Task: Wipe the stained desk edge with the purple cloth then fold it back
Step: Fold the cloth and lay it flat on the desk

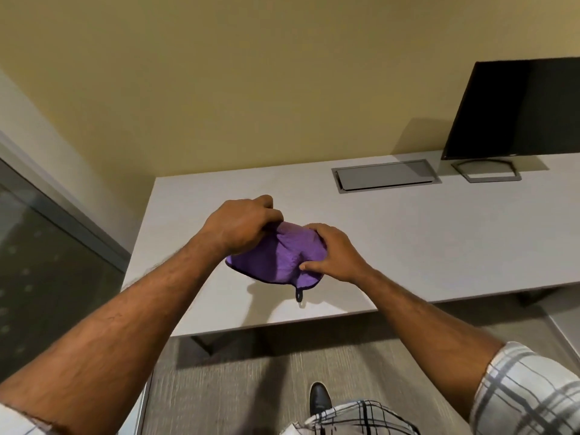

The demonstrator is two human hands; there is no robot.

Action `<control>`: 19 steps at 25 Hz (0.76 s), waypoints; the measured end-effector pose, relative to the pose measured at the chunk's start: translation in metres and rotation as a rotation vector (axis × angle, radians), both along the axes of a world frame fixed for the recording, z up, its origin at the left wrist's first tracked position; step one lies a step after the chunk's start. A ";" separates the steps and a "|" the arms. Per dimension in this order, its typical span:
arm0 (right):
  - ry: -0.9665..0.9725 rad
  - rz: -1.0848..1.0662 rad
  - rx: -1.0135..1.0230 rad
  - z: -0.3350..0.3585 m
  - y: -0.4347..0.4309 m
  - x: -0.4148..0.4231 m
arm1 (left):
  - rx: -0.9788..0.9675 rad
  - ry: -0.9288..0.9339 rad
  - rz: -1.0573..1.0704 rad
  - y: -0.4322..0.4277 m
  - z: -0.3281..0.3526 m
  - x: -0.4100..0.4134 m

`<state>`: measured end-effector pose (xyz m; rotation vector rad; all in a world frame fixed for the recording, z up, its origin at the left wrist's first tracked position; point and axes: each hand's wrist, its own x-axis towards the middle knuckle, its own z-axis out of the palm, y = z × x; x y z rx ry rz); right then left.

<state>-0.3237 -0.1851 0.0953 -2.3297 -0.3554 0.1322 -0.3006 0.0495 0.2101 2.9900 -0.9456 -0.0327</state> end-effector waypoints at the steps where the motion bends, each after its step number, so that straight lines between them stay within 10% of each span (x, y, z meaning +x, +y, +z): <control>1: -0.013 -0.009 -0.005 0.005 -0.007 0.008 | -0.017 0.001 0.022 -0.003 0.000 0.006; 19: 0.000 -0.165 -0.032 0.039 -0.061 0.173 | -0.523 0.225 0.243 -0.007 -0.075 0.172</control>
